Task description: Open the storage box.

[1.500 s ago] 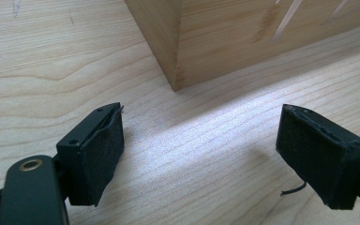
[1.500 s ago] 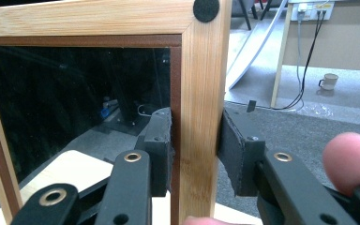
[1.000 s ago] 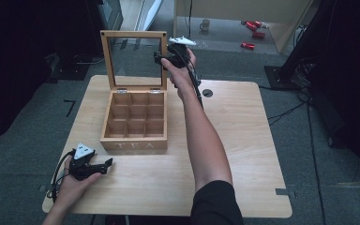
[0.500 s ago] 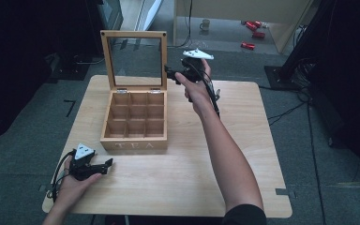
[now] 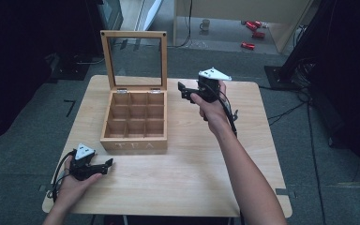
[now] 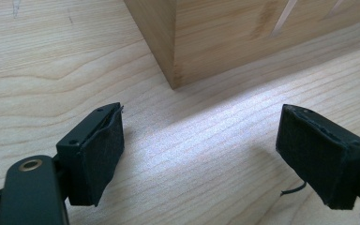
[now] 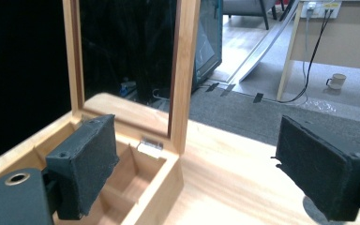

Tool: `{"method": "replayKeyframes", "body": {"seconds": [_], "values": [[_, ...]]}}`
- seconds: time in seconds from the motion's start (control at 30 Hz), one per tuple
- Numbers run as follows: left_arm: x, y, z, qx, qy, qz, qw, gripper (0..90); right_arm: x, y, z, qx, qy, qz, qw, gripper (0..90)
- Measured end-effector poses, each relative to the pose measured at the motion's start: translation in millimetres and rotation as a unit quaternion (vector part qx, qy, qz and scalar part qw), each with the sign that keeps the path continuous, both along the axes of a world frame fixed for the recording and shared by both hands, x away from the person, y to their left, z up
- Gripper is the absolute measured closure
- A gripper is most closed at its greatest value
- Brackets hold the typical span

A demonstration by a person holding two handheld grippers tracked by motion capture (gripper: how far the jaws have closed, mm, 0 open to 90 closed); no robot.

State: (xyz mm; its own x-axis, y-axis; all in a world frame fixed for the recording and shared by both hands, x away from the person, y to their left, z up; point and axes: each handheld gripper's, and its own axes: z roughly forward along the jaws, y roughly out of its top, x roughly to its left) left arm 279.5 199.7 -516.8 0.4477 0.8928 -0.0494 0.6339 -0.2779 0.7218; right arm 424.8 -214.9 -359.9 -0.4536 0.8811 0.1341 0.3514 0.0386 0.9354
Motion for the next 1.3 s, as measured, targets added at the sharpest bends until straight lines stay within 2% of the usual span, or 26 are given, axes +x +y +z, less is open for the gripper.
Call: {"method": "replayKeyframes", "body": {"seconds": [0.2, 0.5, 0.8, 0.9, 1.07, 1.17, 1.3], "values": [[0.0, 0.0, 0.1, 0.001, 0.0, 0.0, 1.0, 16.0, -25.0, -6.7, -14.3, -0.036, 0.002, 0.008, 0.9993, 12.2], [0.0, -0.1, 0.2, 0.005, 0.0, -0.002, 1.0, 16.0, -57.6, -31.2, -28.8, -0.017, 0.003, 0.004, 0.9998, 11.8], [-0.1, -0.6, 0.2, 0.007, 0.0, -0.001, 1.0, 16.0, -90.0, -62.9, -36.8, -0.023, -0.006, -0.012, 0.9997, 11.8], [-0.2, -0.9, 0.0, 0.006, 0.0, 0.0, 1.0, 16.0, -101.0, -74.0, -44.2, -0.022, -0.002, -0.018, 0.9996, 11.8], [-0.3, -1.3, 0.0, 0.008, -0.001, 0.0, 1.0, 16.1, -116.6, -87.6, -58.5, -0.036, 0.004, -0.033, 0.9988, 11.8], [-0.3, -1.4, 0.0, 0.008, -0.001, 0.0, 1.0, 16.1, -126.2, -96.5, -67.3, -0.027, 0.012, -0.042, 0.9987, 11.8], [-0.4, -1.8, -0.1, 0.01, -0.002, 0.0, 1.0, 16.1, -138.3, -106.2, -79.8, -0.031, 0.02, -0.051, 0.9981, 11.8]]}}
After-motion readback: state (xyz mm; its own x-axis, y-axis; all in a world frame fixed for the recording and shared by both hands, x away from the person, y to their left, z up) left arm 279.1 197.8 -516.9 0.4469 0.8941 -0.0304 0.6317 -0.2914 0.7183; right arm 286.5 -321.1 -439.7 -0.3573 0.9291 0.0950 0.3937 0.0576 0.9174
